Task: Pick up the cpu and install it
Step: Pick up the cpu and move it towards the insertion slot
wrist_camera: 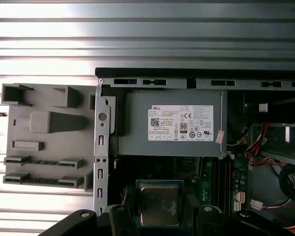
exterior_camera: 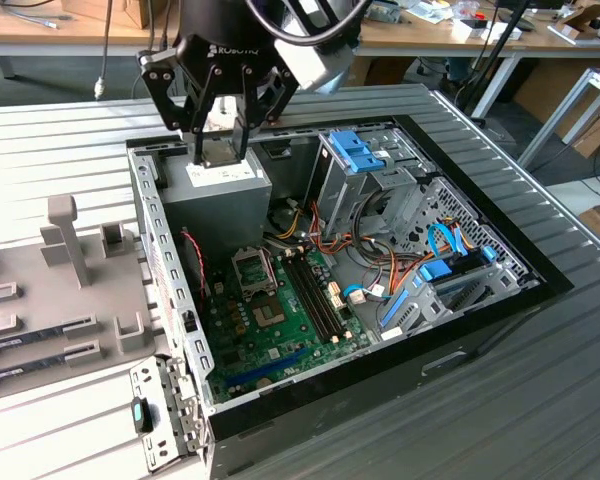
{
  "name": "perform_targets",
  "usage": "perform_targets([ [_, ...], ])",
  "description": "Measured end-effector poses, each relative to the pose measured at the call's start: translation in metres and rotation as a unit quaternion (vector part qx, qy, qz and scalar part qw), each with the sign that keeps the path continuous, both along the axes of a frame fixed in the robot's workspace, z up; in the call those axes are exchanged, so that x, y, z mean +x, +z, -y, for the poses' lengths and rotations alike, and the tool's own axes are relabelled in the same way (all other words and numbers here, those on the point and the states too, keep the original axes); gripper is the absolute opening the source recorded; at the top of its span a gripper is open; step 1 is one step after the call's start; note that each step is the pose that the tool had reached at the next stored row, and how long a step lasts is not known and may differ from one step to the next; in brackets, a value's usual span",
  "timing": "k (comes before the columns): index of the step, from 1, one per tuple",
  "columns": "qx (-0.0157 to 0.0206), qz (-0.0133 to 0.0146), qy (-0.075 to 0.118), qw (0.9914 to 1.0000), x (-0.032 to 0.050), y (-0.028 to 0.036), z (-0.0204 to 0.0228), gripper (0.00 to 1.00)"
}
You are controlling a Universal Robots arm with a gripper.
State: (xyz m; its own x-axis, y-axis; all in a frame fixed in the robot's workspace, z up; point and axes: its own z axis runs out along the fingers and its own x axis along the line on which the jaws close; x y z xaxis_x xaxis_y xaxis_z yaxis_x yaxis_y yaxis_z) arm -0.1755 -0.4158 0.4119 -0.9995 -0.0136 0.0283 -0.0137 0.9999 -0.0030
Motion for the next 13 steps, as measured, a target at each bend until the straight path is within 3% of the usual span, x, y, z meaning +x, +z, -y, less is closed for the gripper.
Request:
perform_targets([
  [13,0.0000,0.0000,0.000,1.00000,0.0147,-0.0012,0.0013,0.47],
])
